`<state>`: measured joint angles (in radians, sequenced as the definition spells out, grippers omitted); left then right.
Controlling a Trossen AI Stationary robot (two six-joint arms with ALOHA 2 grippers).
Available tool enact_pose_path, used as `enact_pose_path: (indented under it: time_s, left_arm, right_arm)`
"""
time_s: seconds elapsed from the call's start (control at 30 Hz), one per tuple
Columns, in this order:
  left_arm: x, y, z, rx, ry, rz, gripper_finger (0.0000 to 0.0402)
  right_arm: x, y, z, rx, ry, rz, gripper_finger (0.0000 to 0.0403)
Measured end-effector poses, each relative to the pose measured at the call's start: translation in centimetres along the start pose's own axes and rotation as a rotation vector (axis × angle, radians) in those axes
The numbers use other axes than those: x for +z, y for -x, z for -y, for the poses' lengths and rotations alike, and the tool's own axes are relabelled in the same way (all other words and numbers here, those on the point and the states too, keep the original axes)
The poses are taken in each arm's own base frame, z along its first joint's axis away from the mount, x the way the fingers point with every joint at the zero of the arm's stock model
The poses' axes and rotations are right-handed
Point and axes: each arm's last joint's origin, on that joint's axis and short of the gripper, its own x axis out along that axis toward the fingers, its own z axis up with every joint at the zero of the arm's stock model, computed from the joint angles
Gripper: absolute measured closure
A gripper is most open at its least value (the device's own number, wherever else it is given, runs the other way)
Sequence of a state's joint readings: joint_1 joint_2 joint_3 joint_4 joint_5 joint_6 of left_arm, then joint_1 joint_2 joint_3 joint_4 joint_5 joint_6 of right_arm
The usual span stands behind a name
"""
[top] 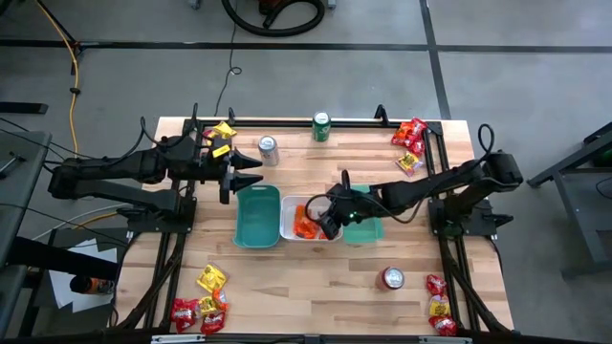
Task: Sort candy
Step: Put the orange chocolate into the white bin
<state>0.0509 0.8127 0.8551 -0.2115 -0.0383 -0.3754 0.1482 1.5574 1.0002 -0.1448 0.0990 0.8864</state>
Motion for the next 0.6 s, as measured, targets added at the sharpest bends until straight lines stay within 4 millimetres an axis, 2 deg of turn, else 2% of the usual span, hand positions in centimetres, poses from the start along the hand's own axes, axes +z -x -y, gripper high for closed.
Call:
enact_pose_path:
  time_s: [0.1, 0.2, 0.3, 0.4, 0.5, 0.6]
  left_arm:
    - [0.0, 0.0, 0.0, 0.0, -0.019, -0.001, 0.0177]
    - [0.0, -0.1, 0.0, 0.001, -0.02, -0.004, 0.0177]
    - [-0.1, -0.1, 0.0, 0.002, -0.027, -0.005, 0.0177]
    - [-0.1, -0.3, -0.1, 0.024, -0.039, 0.0, 0.0177]
    - [-0.1, -0.6, -0.2, 0.072, -0.038, 0.012, 0.0177]
    - [-0.4, -1.3, -0.4, 0.1, -0.025, -0.003, 0.0177]
  right_arm:
    - [0.5, 0.3, -0.4, 0.007, 0.038, 0.005, 0.0186]
    - [2.0, 1.6, -1.3, 0.014, 0.074, 0.013, 0.0153]
    - [3.9, 3.3, -1.6, -0.07, 0.074, 0.022, 0.0143]
    - [5.9, 5.1, -1.4, -0.224, 0.039, 0.05, 0.0142]
    - [7.2, 6.6, -0.1, -0.414, -0.037, 0.067, 0.0142]
    - [8.2, 7.6, 2.7, -0.605, -0.124, 0.04, 0.0142]
